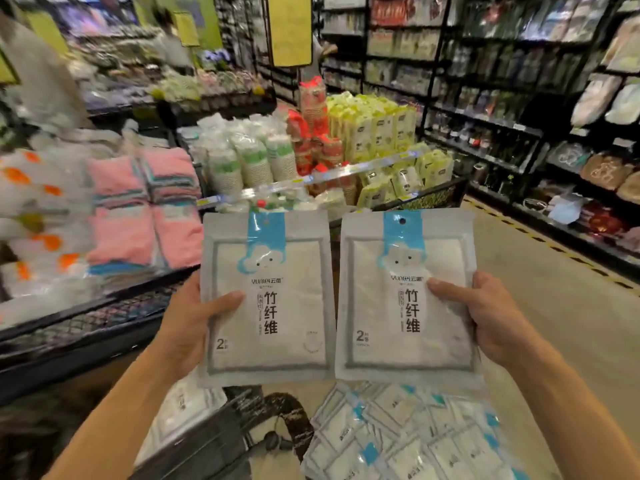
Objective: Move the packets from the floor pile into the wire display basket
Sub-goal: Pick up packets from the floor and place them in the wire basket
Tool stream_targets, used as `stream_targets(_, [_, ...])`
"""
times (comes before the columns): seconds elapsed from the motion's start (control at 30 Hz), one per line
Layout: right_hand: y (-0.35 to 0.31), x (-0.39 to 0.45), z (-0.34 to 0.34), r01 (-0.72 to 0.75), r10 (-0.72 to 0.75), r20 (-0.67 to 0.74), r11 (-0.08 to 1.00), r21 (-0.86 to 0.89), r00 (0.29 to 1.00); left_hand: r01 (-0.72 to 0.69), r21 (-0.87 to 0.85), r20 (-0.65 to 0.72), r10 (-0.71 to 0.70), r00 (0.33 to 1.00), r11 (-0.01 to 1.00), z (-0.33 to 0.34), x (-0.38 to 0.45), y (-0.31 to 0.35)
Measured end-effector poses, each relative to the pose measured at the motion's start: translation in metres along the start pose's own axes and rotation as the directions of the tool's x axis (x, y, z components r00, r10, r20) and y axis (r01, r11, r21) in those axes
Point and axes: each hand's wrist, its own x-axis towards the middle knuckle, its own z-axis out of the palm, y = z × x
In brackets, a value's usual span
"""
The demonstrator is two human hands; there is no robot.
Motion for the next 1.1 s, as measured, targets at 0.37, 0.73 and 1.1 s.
stream_targets(0.37, [0.022,-0.011,0.129,0.004,0.013,0.356,0.999,-0.049,0.934,-0.034,-0.036,-0.328,0.02,0.945,0.999,-0.121,-0.138,0.029])
stream_targets(0.73, [0.07,-0.036,0.316,-0.021,0.095,0.544,0.99,-0.142,0.834,-0.046,-0.011,-0.582,0.031,0.813,0.999,-0.281,-0.213,0.035])
stream_targets(1.1, [0.146,-0.024,0.41,-0.025,0.194,0.509,0.947,-0.319,0.838,0.008,-0.117,-0.697,-0.088,0.711,0.993,-0.382,-0.229,-0.007])
